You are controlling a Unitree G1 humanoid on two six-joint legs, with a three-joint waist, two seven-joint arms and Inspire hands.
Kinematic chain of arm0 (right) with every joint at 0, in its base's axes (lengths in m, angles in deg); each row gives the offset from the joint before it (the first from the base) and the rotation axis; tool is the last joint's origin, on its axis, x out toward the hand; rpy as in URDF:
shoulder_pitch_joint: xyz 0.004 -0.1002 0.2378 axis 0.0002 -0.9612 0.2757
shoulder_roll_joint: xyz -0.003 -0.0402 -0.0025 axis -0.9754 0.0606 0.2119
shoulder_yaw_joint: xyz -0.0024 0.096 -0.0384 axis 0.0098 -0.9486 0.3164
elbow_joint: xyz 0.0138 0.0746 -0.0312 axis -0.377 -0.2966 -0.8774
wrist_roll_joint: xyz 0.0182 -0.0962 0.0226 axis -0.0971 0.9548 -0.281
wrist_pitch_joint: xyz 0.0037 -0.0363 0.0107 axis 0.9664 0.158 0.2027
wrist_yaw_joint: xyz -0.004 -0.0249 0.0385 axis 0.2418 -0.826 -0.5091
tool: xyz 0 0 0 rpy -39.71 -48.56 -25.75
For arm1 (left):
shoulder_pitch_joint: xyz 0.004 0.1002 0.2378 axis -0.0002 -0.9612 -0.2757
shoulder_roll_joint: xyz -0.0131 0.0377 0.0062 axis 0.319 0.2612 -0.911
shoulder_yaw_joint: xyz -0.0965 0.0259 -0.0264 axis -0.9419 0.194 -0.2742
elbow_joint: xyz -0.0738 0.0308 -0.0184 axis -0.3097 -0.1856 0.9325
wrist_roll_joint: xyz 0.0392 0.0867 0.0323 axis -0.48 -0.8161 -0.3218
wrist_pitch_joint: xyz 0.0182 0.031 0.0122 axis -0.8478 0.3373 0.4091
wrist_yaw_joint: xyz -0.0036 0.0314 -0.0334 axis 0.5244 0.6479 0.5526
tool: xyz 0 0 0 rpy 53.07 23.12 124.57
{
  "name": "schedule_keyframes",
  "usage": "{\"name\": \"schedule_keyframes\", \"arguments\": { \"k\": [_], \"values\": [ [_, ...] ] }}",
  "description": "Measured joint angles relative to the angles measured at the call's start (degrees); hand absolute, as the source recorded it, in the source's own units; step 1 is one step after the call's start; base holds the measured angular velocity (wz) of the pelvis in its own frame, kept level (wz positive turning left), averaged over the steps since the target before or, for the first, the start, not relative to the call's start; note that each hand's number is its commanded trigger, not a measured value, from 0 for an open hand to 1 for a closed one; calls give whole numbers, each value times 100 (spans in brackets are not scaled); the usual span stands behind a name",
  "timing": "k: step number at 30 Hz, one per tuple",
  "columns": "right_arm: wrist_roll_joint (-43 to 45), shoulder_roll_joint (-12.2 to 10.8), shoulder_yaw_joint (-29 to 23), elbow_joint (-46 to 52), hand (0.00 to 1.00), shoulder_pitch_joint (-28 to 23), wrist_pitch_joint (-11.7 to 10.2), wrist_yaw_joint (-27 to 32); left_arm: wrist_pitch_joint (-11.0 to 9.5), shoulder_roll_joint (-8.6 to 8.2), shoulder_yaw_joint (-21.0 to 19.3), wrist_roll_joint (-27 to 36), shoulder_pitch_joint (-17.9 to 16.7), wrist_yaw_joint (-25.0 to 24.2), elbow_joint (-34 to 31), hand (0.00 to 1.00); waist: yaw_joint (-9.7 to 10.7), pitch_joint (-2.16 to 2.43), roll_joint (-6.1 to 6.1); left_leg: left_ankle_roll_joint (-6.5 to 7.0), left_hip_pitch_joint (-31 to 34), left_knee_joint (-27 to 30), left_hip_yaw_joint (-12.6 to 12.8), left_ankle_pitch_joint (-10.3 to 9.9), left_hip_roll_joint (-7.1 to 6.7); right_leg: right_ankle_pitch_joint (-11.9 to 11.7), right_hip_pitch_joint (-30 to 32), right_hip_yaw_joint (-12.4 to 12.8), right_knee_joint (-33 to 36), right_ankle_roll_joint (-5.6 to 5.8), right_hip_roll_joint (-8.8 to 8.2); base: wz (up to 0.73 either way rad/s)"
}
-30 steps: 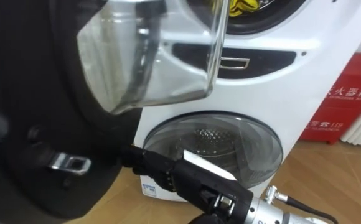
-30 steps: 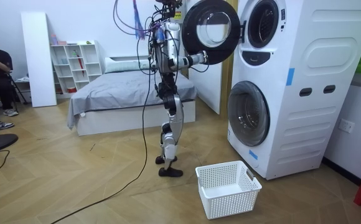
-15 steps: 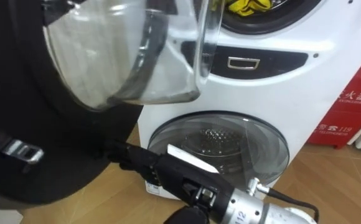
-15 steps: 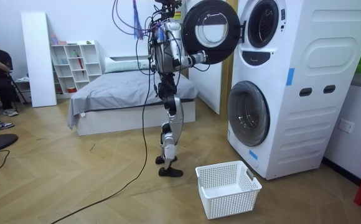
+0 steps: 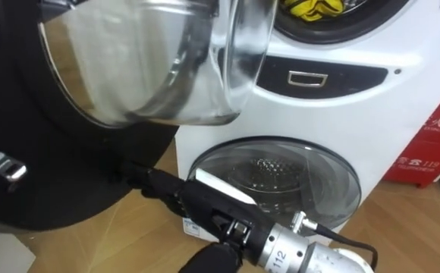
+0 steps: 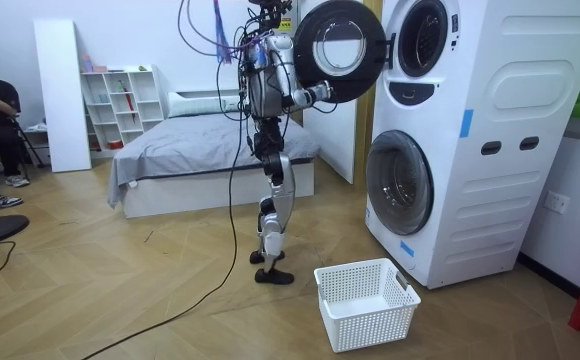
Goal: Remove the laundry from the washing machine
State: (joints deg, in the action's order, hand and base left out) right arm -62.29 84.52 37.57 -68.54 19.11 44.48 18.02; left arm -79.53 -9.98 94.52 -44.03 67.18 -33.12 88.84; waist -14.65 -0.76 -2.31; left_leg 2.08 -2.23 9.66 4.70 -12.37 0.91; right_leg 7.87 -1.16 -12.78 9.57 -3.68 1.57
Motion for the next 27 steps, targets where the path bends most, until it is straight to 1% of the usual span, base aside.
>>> {"name": "schedule_keyframes", "arguments": {
  "k": [2, 4, 5, 6, 8, 10, 11, 12, 14, 16, 18, 21, 22, 25, 27],
  "values": [
    [18, -37, 2, -60, 0, 60, 12, 50, 18, -8, -9, -4, -7, 4, 14, 0, -20, -3, 4, 6, 13, -3, -37, 12, -11, 0, -4, -8, -2, 0, -9, 11],
    [24, -121, 2, -200, 0, 178, 15, 75, 102, -20, -57, -3, -12, 2, 15, 0, -49, -5, 8, 11, 24, -3, -52, 16, -22, 2, -2, -13, -6, 3, -16, 3],
    [25, -147, 3, -272, 0, 241, 18, 116, 126, -38, -113, -10, -6, -1, 13, 0, -102, -5, 8, 14, 27, -2, -61, 20, -32, 8, -2, -16, -8, 14, -25, 4],
    [20, -179, 3, -369, 0, 310, 18, 160, 129, -46, -115, -11, -6, -3, 8, 0, -150, -9, 14, 20, 19, -1, -74, 23, -42, 14, -14, -25, -7, 23, -35, 11],
    [20, -228, 12, -501, 0, 432, 27, 232, 161, -47, -116, -18, -7, -7, 7, 0, -168, -30, 46, 27, 14, 0, -131, 32, -56, 15, -35, -42, -8, 24, -46, 15],
    [24, -237, 21, -536, 0, 514, 80, 316, 212, -46, -119, -63, -7, -7, 5, 0, -209, -21, 32, 36, 38, 1, -177, 38, -66, 15, -30, -56, -8, 25, -54, 10],
    [23, -238, 51, -549, 0, 555, 99, 389, 245, -47, -118, -161, -7, -8, 3, 0, -273, -24, 37, 36, 56, 2, -178, 38, -67, 15, -12, -91, -8, 25, -59, 0],
    [23, -245, 101, -589, 0, 623, 112, 469, 294, -47, -121, -239, -11, -5, 3, 0, -307, -12, 18, 37, 49, 5, -187, 38, -69, 15, -3, -131, -8, 25, -64, 3],
    [23, -281, 166, -697, 0, 760, 125, 563, 362, -45, -167, -369, -20, 2, 4, 0, -314, -12, 18, 34, 48, 10, -229, 41, -70, 15, -8, -152, -10, 25, -65, 8],
    [12, -357, 241, -858, 0, 907, 125, 676, 384, -45, -202, -368, -38, 30, 4, 0, -313, -13, 18, 31, 36, 2, -256, 44, -68, 15, -32, -160, -24, 26, -60, 9],
    [28, -492, 412, -1096, 0, 1110, 125, 936, 410, -56, -203, -371, -30, 124, -16, 0, -315, -16, 16, 30, -1, -13, -297, 45, -77, 16, -116, -167, -105, 26, -56, 9],
    [182, -672, 454, -1388, 0, 1352, 125, 1154, 434, -63, -211, -384, 32, 161, -31, 0, -312, -24, 11, 28, 2, -12, -355, 46, -76, 17, -146, -228, -105, 28, -57, 12],
    [230, -693, 455, -1478, 0, 1445, 125, 1224, 437, -64, -218, -382, 56, 160, -38, 0, -323, -49, 10, 28, 3, -11, -375, 46, -78, 18, -173, -250, -105, 30, -60, 13],
    [288, -720, 455, -1551, 0, 1553, 133, 1364, 471, -64, -224, -384, 79, 158, -50, 0, -330, -54, -11, 28, 32, -1, -427, 46, -88, 20, -175, -315, -102, 34, -70, 12],
    [371, -718, 441, -1573, 0, 1572, 133, 1497, 543, -77, -227, -386, 103, 155, -61, 0, -321, -41, -38, 41, 49, 9, -517, 54, -117, 37, -174, -313, -100, 62, -95, 19]
  ]
}}
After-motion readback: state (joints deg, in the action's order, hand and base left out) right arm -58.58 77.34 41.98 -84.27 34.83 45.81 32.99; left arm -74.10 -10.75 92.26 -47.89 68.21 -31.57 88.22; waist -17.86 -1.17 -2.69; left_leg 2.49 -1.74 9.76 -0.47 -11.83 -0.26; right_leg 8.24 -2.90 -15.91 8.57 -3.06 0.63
